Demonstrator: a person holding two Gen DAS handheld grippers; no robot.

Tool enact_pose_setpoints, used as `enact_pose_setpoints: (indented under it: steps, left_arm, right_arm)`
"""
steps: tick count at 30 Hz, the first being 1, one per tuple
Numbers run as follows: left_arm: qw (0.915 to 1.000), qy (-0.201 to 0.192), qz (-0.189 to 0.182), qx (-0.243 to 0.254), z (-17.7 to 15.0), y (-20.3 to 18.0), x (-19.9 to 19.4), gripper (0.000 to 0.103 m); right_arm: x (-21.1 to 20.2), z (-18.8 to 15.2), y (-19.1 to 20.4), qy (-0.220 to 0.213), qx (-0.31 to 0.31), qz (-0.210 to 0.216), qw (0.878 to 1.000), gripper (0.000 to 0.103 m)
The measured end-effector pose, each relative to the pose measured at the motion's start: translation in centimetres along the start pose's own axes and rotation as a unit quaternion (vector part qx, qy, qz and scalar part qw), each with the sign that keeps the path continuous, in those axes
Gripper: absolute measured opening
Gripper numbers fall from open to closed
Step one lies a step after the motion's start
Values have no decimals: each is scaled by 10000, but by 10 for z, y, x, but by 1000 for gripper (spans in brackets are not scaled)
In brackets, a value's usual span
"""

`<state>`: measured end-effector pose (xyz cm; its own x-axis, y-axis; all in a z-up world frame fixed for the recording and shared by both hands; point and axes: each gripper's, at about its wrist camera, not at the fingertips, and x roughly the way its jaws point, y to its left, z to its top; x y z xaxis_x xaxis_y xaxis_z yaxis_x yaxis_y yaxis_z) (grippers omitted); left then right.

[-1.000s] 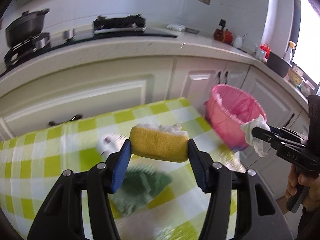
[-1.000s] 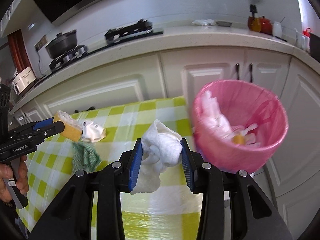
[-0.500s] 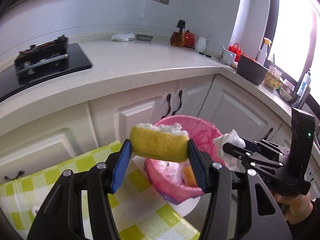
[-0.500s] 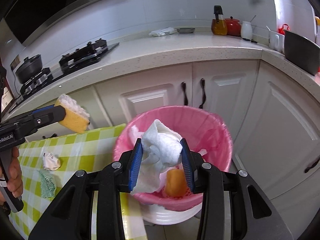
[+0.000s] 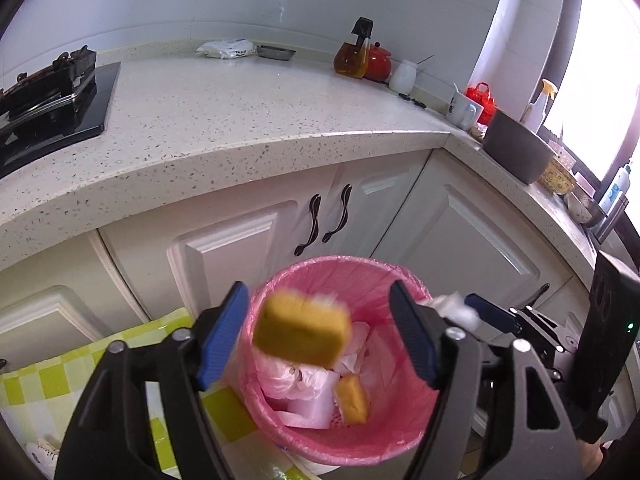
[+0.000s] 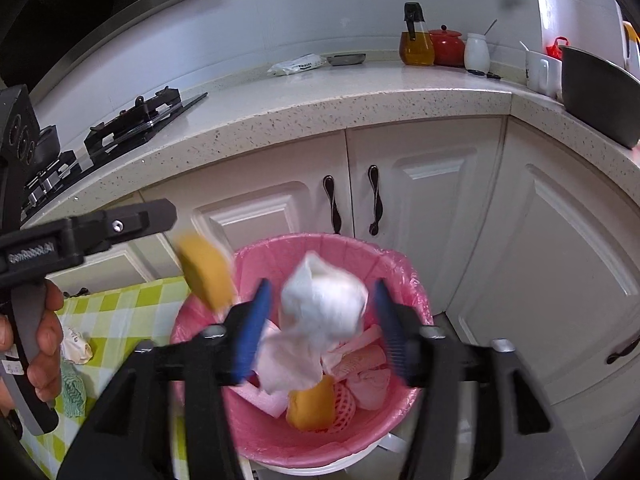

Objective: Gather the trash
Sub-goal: 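Carry the tissue and sponge over the wastebasket while opening both tools to drop them, then move both tools back over the table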

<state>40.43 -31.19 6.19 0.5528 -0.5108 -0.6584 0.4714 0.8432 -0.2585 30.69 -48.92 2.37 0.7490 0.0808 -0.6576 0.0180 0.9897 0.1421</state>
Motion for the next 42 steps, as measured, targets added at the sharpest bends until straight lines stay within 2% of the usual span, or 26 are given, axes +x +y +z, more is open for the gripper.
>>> enact_pose_setpoints:
  steps: [5, 11, 18, 23, 28, 33, 38, 42]
  left_arm:
    - [10000, -68, -1, -14, -9, 8, -15, 72]
    - [9996, -259, 116, -22, -28, 27, -56, 72]
    - [9973, -505, 532, 23, -68, 65, -130, 72]
    - [9932, -638, 954, -166, -108, 106, -192, 73]
    - [9884, -621, 1337, -376, -155, 141, -237, 73]
    - [9833, -421, 1668, -597, -198, 174, -257, 73]
    - [9787, -356, 1796, -924, -233, 209, -276, 73]
    - [9763, -369, 1848, -1066, -245, 224, -287, 73]
  right_arm:
    - [2, -8, -2, 33, 30, -25, 10000, 67]
    - [-11, -22, 9, -36, -32, 29, 10000, 67]
    - [-39, -45, 30, -222, -43, 132, 9997, 68]
    - [-61, -66, 54, -315, -114, 254, 9991, 73]
    - [-73, -91, 85, -224, -266, 378, 9987, 74]
    - [-76, -115, 120, -31, -322, 623, 9975, 76]
    - [-68, -131, 176, 163, -585, 959, 9935, 76]
    - [-55, -140, 226, 319, -915, 1228, 9877, 76]
